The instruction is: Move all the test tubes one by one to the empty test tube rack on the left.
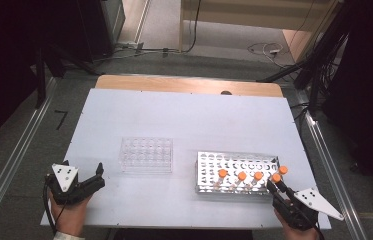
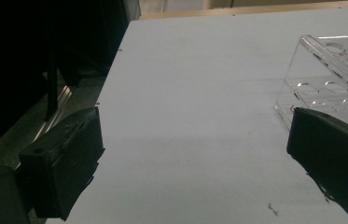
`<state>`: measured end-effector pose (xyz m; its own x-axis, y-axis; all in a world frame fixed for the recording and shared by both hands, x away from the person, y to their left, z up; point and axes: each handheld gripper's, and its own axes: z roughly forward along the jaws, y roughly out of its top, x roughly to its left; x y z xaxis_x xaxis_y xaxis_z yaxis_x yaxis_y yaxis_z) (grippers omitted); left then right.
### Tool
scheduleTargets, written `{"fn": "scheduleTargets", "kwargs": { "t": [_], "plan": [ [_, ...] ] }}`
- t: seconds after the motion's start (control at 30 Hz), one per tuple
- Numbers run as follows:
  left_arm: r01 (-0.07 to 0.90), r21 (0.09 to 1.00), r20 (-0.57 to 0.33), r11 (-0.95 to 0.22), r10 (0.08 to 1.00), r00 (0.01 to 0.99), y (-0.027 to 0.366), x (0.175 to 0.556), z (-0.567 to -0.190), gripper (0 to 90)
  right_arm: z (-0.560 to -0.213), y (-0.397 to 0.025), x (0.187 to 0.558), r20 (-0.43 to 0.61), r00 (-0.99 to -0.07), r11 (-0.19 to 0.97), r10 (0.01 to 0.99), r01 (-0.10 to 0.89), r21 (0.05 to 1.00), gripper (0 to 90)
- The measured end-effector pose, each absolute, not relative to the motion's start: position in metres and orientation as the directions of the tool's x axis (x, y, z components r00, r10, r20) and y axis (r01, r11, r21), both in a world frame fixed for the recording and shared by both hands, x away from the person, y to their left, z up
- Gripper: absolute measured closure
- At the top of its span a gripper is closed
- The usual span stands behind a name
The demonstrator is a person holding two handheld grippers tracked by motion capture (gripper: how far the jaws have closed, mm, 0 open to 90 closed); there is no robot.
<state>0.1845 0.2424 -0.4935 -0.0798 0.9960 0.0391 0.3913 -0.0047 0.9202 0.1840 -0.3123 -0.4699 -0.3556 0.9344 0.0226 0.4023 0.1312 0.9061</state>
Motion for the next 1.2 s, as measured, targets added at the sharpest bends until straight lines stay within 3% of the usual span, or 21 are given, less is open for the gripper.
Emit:
{"fn": "scheduleTargets", "kwargs": {
  "t": [0.37,1.2],
  "plan": [
    [0.392,0.920,0.039,-0.004,0.996,-0.081,0.242,0.184,-0.494,3.5,-0.466,-0.312,0.184,0.001,-0.348,0.137,0.937,0.374,0.917,71.2],
    [0.392,0.920,0.032,-0.002,0.997,-0.072,0.241,0.185,-0.493,3.7,-0.420,-0.309,0.165,-0.045,-0.352,0.129,0.935,0.219,0.967,72.3]
  ]
}}
